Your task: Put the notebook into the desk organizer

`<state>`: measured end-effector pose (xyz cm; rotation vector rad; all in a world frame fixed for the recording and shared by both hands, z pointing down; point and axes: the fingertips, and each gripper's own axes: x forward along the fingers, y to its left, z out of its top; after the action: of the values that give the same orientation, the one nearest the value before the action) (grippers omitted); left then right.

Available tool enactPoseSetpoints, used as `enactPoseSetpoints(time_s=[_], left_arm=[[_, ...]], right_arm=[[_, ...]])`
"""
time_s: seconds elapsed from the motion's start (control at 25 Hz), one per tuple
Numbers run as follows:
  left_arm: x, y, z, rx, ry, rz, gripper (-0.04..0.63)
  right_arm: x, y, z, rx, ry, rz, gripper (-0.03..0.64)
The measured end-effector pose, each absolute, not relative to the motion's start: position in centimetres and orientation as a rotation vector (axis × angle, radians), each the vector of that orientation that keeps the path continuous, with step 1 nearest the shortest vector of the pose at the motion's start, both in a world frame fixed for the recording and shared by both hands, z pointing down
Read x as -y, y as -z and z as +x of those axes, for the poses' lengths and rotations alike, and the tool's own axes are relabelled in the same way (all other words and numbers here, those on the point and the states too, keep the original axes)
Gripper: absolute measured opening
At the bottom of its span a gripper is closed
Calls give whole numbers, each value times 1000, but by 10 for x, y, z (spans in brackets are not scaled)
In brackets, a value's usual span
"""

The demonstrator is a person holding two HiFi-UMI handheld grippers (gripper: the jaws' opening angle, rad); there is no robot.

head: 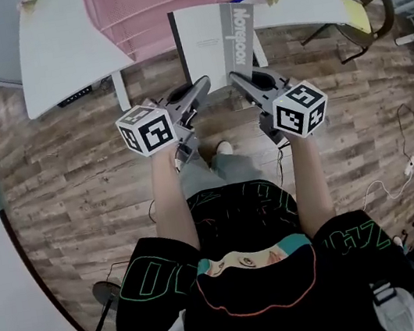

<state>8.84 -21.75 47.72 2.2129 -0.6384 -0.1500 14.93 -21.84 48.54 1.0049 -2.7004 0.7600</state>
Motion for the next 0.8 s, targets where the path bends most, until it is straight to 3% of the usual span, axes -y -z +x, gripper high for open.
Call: enactPoseSetpoints(time_s=[0.8], left_arm=[[261,-479,-1,666,344,2023,6]], right_arm=[[261,-484,64,2714,-784,831,51]])
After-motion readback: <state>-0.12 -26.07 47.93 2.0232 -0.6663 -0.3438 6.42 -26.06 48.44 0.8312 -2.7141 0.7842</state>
